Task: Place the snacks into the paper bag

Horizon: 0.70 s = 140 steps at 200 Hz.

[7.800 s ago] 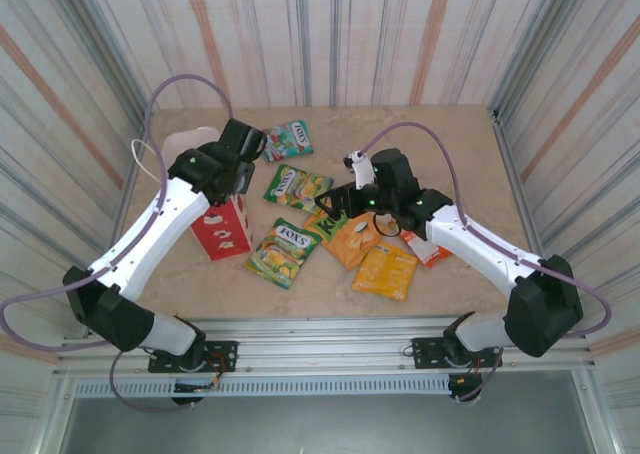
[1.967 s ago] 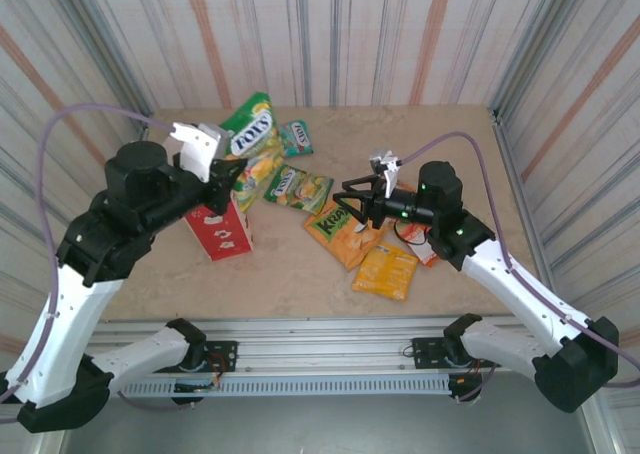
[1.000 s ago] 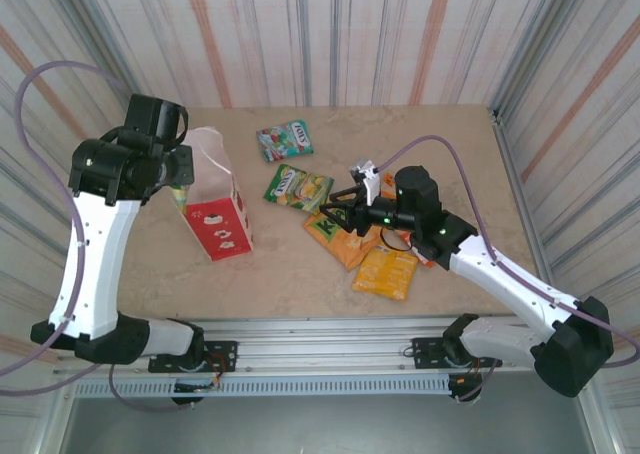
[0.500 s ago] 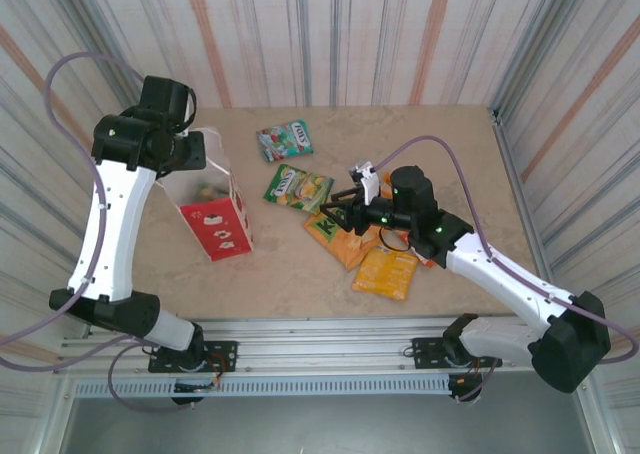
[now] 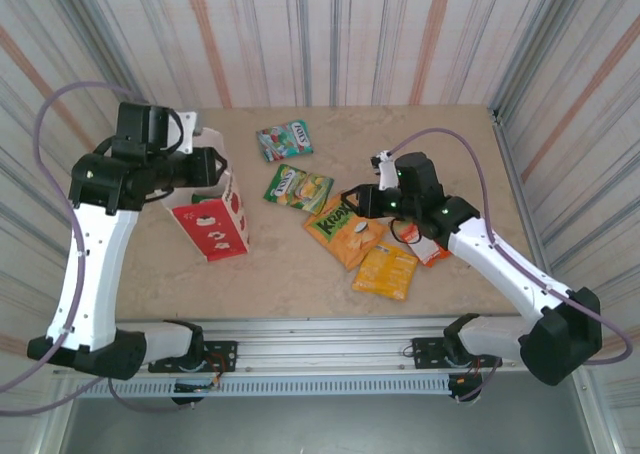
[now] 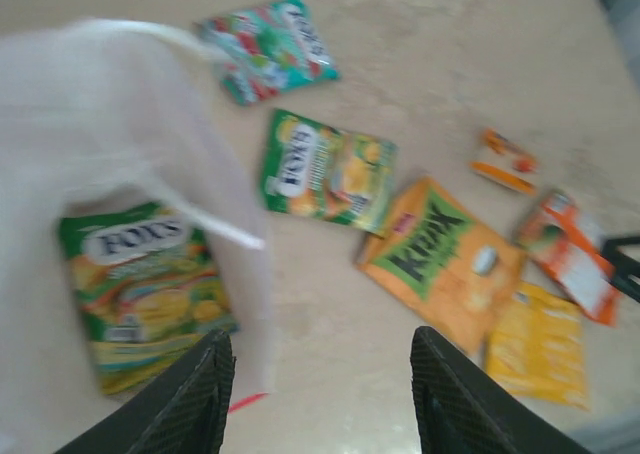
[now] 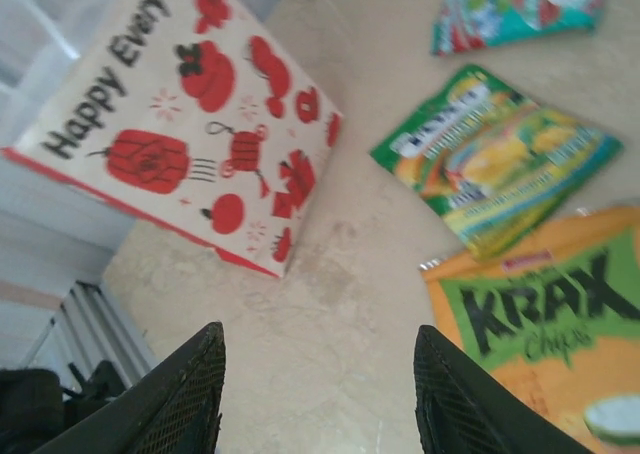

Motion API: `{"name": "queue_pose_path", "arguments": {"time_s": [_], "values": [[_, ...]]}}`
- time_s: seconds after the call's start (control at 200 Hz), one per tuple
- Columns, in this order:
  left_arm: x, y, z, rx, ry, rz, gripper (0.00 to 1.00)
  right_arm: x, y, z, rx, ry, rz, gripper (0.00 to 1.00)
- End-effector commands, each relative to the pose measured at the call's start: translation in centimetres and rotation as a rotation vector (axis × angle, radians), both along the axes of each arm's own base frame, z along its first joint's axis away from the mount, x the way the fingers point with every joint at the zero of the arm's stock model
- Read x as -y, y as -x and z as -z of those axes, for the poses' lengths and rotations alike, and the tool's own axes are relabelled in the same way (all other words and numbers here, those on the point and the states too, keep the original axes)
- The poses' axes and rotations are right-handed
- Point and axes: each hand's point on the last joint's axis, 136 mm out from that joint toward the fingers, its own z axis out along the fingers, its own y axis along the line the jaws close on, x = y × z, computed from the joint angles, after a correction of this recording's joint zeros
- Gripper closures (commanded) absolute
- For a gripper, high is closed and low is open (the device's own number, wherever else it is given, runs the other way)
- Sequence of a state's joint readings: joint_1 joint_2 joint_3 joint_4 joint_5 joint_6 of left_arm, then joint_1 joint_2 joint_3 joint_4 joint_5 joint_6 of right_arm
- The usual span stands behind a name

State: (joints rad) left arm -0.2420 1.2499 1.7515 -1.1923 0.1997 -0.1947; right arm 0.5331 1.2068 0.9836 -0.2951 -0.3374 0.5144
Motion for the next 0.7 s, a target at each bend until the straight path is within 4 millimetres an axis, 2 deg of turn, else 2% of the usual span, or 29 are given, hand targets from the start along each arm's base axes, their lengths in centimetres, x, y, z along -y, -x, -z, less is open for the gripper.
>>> {"name": "queue_pose_path", "arguments": {"time_s": [0.0, 0.16, 0.281, 0.386, 0.551, 0.696], "values": [[4.7, 0.8, 0.3, 0.0, 0.13, 0.216, 0.49, 2.0, 0.5, 3.1, -0.186, 0.026, 0.074, 0.48], [8.9, 2.4, 2.7, -0.001, 0.083, 0.399, 0.49, 3.9, -0.4, 4.9, -0.274, 0.05, 0.038, 0.48], [12.2, 3.6, 4.7, 0.002, 0.059, 0.513, 0.48, 4.0, -1.0, 5.7, -0.278, 0.161, -0.106, 0.43], [14.7, 4.3, 6.9, -0.03, 0.064, 0.572, 0.5, 4.3, -2.4, 7.6, -0.342, 0.263, -0.179, 0.41], [16.7, 4.5, 10.6, -0.077, 0.005, 0.604, 0.52, 3.9, -4.8, 10.1, -0.395, 0.312, -0.261, 0.4], [17.8, 4.6, 12.0, -0.111, 0.003, 0.624, 0.53, 3.1, -5.9, 11.6, -0.44, 0.284, -0.344, 0.41]]}}
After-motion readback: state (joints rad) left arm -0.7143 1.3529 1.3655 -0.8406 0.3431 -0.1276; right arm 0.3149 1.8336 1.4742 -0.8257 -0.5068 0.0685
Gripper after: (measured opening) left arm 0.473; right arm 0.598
